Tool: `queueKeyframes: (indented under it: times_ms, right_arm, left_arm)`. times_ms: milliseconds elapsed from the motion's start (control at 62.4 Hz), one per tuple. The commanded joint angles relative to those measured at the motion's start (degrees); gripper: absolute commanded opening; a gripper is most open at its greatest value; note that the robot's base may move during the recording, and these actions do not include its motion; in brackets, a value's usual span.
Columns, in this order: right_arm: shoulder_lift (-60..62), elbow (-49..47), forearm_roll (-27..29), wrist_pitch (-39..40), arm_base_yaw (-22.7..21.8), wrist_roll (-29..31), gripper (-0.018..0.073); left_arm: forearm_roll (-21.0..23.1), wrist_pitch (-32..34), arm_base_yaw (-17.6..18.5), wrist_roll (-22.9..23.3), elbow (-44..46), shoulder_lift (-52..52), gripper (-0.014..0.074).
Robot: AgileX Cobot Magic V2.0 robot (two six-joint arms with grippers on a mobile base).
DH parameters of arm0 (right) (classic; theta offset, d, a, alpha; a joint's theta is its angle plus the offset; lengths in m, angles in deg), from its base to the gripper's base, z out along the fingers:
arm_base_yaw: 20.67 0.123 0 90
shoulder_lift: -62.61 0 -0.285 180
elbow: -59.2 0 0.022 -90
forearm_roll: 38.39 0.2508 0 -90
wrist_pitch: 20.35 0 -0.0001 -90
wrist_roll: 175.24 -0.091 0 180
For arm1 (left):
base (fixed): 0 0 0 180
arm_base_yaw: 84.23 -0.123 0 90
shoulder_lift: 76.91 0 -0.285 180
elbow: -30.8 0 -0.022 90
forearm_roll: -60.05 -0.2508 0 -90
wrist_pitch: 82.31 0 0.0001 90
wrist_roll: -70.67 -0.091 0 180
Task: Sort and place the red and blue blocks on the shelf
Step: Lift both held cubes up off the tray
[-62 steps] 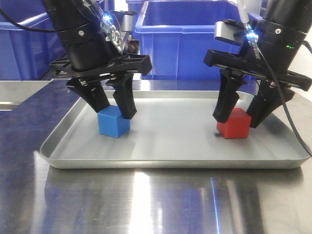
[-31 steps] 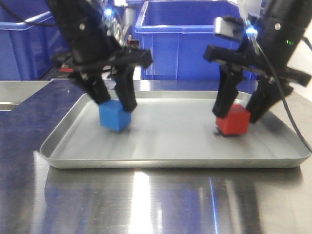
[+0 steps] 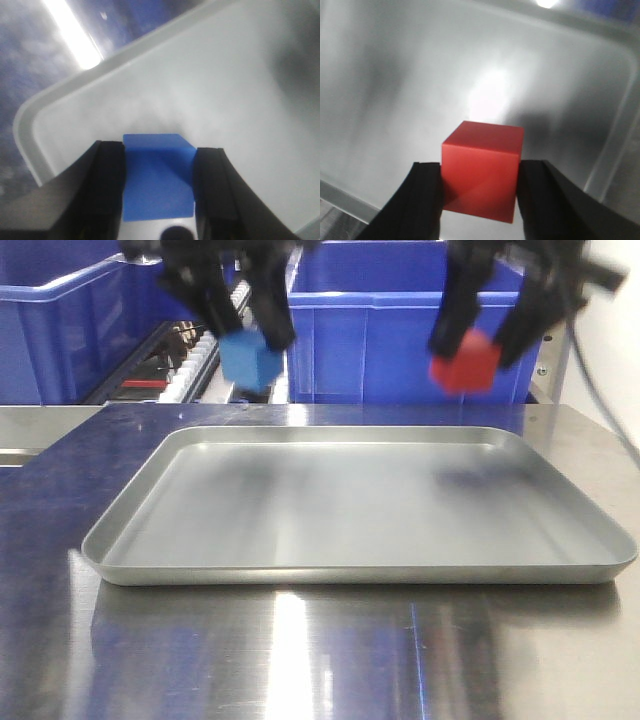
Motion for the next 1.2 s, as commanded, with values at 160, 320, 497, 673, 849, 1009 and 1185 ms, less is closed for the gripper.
queueKeyframes:
  times_ms: [160,320,497,673,849,1009,1185]
  right_arm:
    - [8.72,-4.49,-1.81,1.53,-0.22,0.51,0.0068]
    - [13.75,-4.53,-3.20,3.14,-0.22,0.51,0.0068]
    - [20.12,-4.53,-4.52,4.07,-0.22,0.51,0.0068]
    - [26.01,-4.53,-4.99,4.33,-0.22,0.51,0.0068]
    - [32.06,-4.53,-4.99,4.33,-0.22,0.51,0.0068]
    - [37.49,-4.41,-5.17,4.22,-0.22,0.51,0.0068]
    - [43.36,-3.32,-7.13,2.59,-0.22,0.51,0.0066]
  left_arm:
    - [-0.72,1.76,-1.01,0.57,3.26,-7.61,0.0134]
    - [-0.94,2.40,-2.29,0.57,3.26,-11.31,0.0134]
    - [-1.19,2.99,-3.59,0.57,3.26,-16.47,0.0121]
    - [-2.01,2.56,-4.48,0.57,3.26,-21.13,0.0085]
    - [-4.90,2.17,-4.48,0.57,3.26,-25.21,0.0085]
    - [-7.50,1.87,-4.48,0.57,3.26,-28.69,0.0085]
    - [-10.65,1.69,-4.48,0.57,3.15,-33.06,0.0085]
